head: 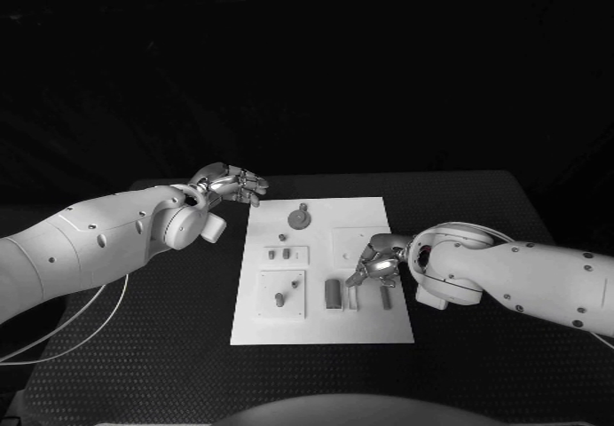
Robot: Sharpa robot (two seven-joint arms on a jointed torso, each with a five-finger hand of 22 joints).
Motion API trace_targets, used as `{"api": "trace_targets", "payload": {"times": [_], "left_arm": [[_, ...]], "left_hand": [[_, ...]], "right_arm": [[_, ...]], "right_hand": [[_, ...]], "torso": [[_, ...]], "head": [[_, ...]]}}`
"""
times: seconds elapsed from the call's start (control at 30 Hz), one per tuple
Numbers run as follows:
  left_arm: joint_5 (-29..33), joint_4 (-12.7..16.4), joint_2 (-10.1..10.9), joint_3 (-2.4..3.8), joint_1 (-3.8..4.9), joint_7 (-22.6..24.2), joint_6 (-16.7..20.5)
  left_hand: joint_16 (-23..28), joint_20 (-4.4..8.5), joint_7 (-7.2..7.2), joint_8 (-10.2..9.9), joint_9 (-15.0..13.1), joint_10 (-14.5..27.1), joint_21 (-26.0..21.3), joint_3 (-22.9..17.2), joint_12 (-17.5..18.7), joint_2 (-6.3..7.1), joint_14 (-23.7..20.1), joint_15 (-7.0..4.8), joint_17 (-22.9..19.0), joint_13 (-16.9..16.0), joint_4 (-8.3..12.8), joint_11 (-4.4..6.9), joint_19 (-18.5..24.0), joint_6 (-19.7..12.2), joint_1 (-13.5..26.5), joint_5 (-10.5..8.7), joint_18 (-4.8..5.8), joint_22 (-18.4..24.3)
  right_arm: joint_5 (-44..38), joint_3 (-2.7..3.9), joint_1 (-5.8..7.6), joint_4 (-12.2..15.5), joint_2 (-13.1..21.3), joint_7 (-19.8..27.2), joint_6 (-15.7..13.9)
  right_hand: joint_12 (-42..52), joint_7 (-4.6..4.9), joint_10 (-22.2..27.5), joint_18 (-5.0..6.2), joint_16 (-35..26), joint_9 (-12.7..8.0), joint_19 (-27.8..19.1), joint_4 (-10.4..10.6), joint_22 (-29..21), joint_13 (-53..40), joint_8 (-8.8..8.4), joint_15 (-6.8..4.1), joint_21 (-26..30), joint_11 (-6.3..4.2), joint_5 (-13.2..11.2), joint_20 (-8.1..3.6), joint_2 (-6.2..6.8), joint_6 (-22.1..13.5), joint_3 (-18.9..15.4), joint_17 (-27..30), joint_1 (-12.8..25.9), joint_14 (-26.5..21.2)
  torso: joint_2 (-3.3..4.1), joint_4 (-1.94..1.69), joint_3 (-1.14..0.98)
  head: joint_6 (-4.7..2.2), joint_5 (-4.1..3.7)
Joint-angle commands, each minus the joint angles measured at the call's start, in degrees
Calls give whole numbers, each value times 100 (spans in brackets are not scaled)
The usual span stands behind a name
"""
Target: Assemble the parts on the task board
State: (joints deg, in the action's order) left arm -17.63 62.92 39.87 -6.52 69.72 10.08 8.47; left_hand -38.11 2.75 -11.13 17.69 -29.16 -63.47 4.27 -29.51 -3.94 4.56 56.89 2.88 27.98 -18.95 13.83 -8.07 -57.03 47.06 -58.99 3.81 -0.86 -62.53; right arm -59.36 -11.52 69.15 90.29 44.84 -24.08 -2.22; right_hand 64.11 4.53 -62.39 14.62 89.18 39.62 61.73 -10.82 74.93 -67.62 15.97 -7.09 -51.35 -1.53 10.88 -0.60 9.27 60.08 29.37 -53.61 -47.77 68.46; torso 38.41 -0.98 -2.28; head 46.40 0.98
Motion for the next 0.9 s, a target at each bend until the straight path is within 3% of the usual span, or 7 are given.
{"api": "trace_targets", "payload": {"times": [0.03,0.1,0.2,0.33,0.6,0.73,0.9], "left_arm": [[31,19,1,4,5,43,-81],[31,26,7,4,5,44,-87],[31,32,29,2,7,37,-78],[31,37,64,0,7,24,-61],[31,56,44,0,7,32,-65],[31,64,40,0,7,29,-71],[31,56,38,0,7,31,-75]], "left_hand": [[18,-21,15,23,6,19,-22,4,-18,-10,25,25,7,9,-32,9,27,-32,37,7,-1,4],[19,-21,15,24,6,19,-22,5,-18,-8,25,25,7,9,-31,9,27,-32,37,7,-1,4],[20,-21,15,24,6,18,-22,5,-19,-6,25,25,8,8,-31,10,28,-32,37,7,-1,4],[21,-21,16,26,6,16,-22,7,-20,0,25,25,11,8,-31,10,28,-30,39,6,-1,4],[24,-21,17,29,6,12,-22,6,-22,-1,25,25,14,7,-32,12,28,-28,38,7,-2,3],[25,-21,17,30,7,12,-21,6,-22,-2,26,25,16,7,-33,12,28,-27,37,7,-2,3],[26,-20,18,31,7,11,-21,4,-22,-4,26,25,18,7,-32,13,28,-27,34,8,-3,2]], "right_arm": [[-22,5,103,8,154,1,99],[-81,5,141,6,258,-111,158],[-282,4,147,61,435,-273,243],[-524,-4,144,92,582,-415,301],[-851,-82,85,125,694,-614,307],[-930,-113,-18,75,649,-649,306],[-1159,-124,-154,-1,548,-648,205]], "right_hand": [[45,23,-41,38,-27,13,29,-66,101,-1,-18,-13,33,6,-14,5,-55,2,-17,7,-21,-19],[52,26,-40,38,-28,15,25,-84,102,-5,-20,-11,34,7,-13,10,-100,0,-43,7,-8,-21],[62,42,-13,38,-28,11,4,-215,106,-18,-52,-1,39,23,-10,21,-292,-50,-127,17,-3,-46],[64,46,-3,38,-27,12,1,-236,105,-22,-54,6,40,27,-7,27,-339,-50,-150,-4,22,-41],[82,27,-25,38,-10,28,14,-222,106,-25,-24,1,32,12,-4,30,-393,16,-189,-89,111,22],[93,16,-41,38,2,32,23,-132,106,-26,-20,-6,29,1,0,22,-394,40,-200,-150,237,67],[110,-3,-61,38,15,37,31,116,106,-33,-17,-22,26,-16,3,-3,-294,73,-158,-206,462,111]], "torso": [[0,3,-1],[0,1,1],[2,-3,4],[5,1,-9],[-1,3,0],[3,-8,0],[1,-18,4]], "head": [[-26,-36],[-45,-73],[-68,-148],[-83,-168],[-95,-191],[-96,-203],[-77,-191]]}}
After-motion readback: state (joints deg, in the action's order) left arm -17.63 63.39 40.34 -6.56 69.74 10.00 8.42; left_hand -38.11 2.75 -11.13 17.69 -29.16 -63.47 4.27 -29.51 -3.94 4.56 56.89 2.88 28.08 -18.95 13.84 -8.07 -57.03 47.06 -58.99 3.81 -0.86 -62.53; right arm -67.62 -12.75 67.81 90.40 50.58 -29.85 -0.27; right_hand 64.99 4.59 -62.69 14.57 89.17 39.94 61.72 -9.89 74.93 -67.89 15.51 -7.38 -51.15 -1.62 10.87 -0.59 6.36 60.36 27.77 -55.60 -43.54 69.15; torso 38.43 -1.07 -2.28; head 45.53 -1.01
